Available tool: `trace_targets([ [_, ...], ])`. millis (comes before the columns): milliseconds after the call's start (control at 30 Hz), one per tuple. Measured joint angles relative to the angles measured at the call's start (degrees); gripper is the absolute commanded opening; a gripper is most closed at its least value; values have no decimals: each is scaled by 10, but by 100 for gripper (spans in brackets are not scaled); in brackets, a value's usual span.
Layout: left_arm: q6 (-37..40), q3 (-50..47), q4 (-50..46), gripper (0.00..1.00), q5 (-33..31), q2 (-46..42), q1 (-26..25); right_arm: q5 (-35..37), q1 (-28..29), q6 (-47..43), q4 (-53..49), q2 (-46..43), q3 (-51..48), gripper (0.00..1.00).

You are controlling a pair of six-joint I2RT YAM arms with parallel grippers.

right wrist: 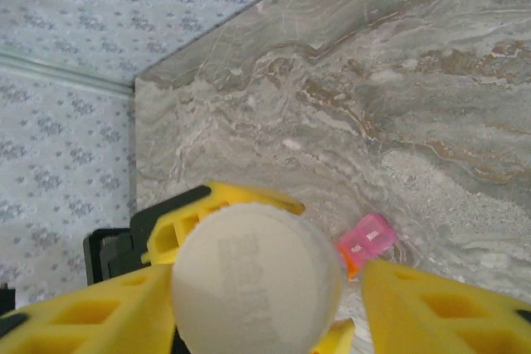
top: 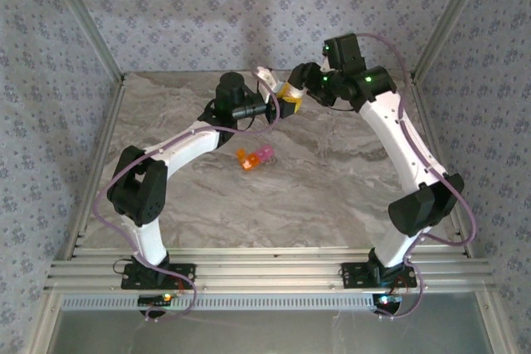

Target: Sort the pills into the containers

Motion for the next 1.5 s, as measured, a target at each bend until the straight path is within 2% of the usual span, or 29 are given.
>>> trace_targets([
  [100, 0, 0, 7, 0, -5, 0, 0, -30, -28, 0, 24, -28, -21, 74],
  [267, -1, 0, 17, 0, -4, 0, 0, -72, -61, -2, 88, -93, -76, 74],
  [400, -5, 0, 17, 0, 8, 0, 0, -123, -73, -48, 120, -94, -76, 74],
  [533, -13, 0, 17, 0, 26, 0, 0, -166, -77, -140, 93, -47, -27, 76],
  [700, -20, 0, 17, 0, 41, 0, 0, -181, -77, -226, 31, 4, 43, 76],
  [1000, -26, 0, 17, 0, 48, 0, 0, -185, -68, -278, -21, 19, 62, 73],
  [1133, -26, 0, 17, 0, 48, 0, 0, -185, -60, -285, -32, 24, 61, 68],
  [1300, -26, 0, 17, 0, 50, 0, 0, -183, -56, -293, -36, 27, 56, 47],
  [1500, -26, 0, 9, 0, 50, 0, 2, -179, -57, -289, -22, 25, 38, 41],
])
